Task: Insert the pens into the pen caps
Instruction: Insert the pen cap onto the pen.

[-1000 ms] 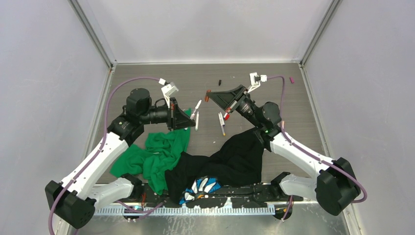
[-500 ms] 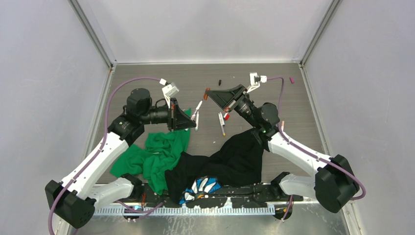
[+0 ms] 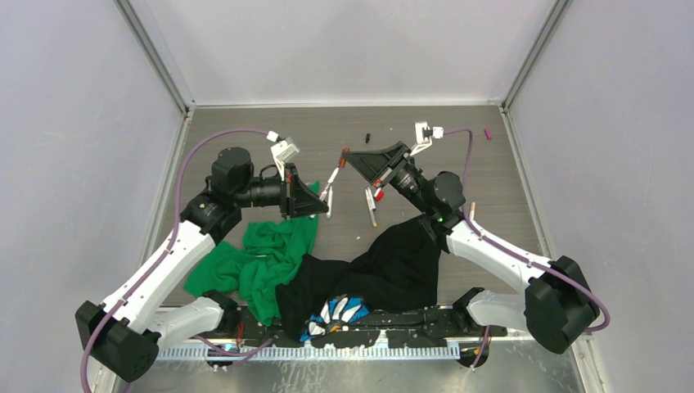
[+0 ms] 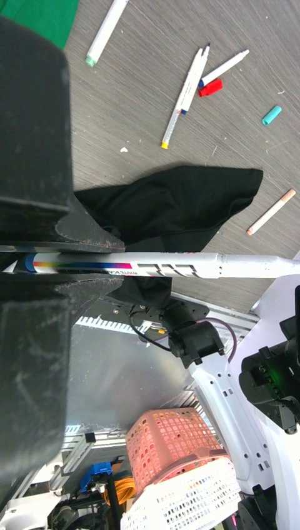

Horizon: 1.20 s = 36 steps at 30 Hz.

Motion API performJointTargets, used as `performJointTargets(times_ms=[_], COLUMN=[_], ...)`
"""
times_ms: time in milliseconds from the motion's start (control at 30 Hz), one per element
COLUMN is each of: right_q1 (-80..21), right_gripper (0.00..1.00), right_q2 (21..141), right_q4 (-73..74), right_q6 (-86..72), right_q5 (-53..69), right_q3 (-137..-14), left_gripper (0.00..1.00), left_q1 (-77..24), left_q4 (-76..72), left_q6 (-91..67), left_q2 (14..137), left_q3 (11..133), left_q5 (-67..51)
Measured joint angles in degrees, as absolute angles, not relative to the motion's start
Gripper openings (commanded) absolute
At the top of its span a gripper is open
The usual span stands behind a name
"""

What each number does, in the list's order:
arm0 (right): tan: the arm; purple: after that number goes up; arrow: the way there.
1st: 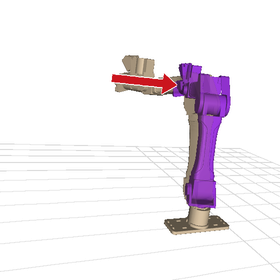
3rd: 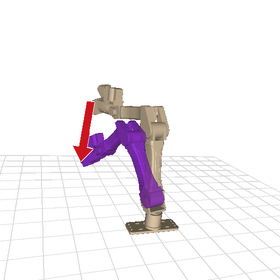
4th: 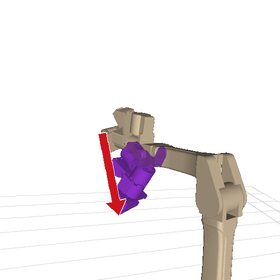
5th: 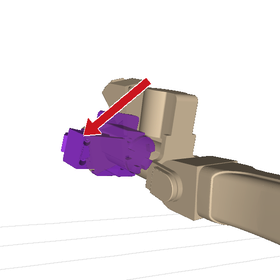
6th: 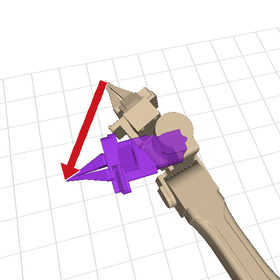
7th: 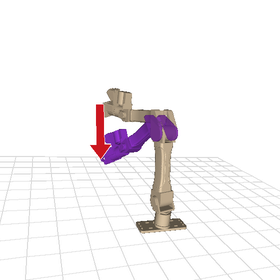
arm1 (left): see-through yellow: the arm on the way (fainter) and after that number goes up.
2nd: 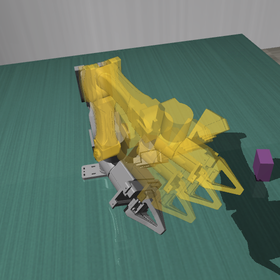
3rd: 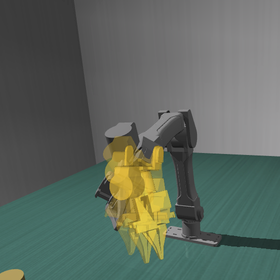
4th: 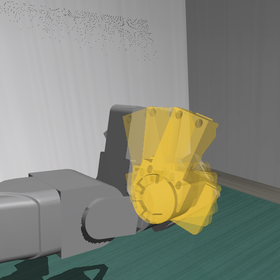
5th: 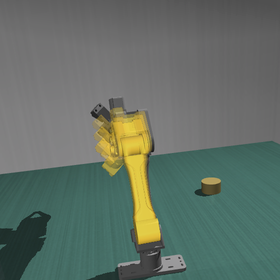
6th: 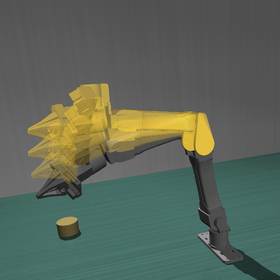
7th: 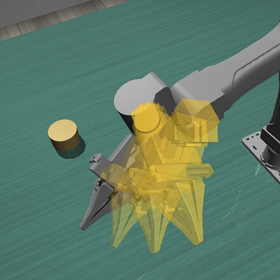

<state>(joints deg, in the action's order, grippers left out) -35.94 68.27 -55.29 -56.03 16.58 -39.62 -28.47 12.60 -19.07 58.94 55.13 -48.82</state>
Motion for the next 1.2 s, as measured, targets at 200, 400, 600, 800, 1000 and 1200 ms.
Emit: performJointTargets(times_ms=[200,400,600,800,1000,1200], right_q1=[-35.9,-35.9,-35.9,-35.9,-36.0,-36.0], right_gripper=[0.01,0.01,0.01,0.01,0.01,0.01], right_q2=[68.6,69.1,69.1,69.1,69.1,69.1], right_q4=[-55.6,-55.8,-55.8,-56.2,-56.1,-56.1], right_q6=[-55.8,-55.8,-55.6,-55.4,-55.2,-55.2], right_q5=[16.5,16.3,16.3,16.1,16.1,16.1], right_q3=[-39.6,-39.7,-39.7,-39.8,-39.8,-39.8], left_gripper=[0.00,0.00,0.00,0.00,0.00,0.00], left_q1=[-28.4,-28.5,-28.6,-28.7,-28.7,-28.7], left_q4=[12.6,12.5,12.4,12.4,12.4,12.4], left_q6=[-19.1,-19.1,-19.1,-19.1,-19.1,-19.1], left_q2=[59.1,59.3,59.4,59.4,59.4,59.4], left_q3=[55.1,55.1,55.1,55.1,55.1,55.1], left_q5=[-48.9,-48.9,-49.1,-49.3,-49.3,-49.2])
